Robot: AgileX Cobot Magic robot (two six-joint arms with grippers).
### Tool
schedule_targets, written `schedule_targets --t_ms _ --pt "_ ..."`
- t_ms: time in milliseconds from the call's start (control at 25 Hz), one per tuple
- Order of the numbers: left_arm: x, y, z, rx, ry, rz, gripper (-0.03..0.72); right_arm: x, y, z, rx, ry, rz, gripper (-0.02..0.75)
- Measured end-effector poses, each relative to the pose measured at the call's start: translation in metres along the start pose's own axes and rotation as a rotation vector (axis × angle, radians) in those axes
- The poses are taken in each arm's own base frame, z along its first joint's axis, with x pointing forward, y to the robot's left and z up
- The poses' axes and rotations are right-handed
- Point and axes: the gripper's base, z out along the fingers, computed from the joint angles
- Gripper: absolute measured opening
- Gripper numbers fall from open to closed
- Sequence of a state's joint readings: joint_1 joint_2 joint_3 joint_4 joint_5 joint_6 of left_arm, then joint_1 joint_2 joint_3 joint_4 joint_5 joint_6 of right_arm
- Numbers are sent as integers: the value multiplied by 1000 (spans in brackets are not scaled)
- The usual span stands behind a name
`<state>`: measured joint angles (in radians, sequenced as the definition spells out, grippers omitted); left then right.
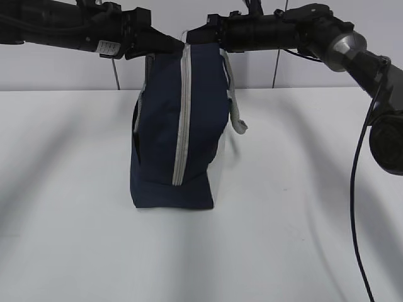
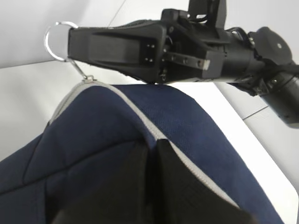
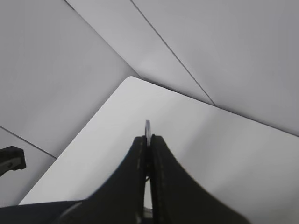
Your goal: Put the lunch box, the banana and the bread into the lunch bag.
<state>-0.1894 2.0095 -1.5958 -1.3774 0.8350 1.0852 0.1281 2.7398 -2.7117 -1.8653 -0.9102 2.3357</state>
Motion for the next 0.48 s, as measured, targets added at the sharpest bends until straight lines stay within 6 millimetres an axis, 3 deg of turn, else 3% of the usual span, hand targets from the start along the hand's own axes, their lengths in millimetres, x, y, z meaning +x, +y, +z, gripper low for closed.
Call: schedule_targets --t_ms 480 --pt "2 -2 0 19 20 37 15 36 -30 9 3 35 79 -16"
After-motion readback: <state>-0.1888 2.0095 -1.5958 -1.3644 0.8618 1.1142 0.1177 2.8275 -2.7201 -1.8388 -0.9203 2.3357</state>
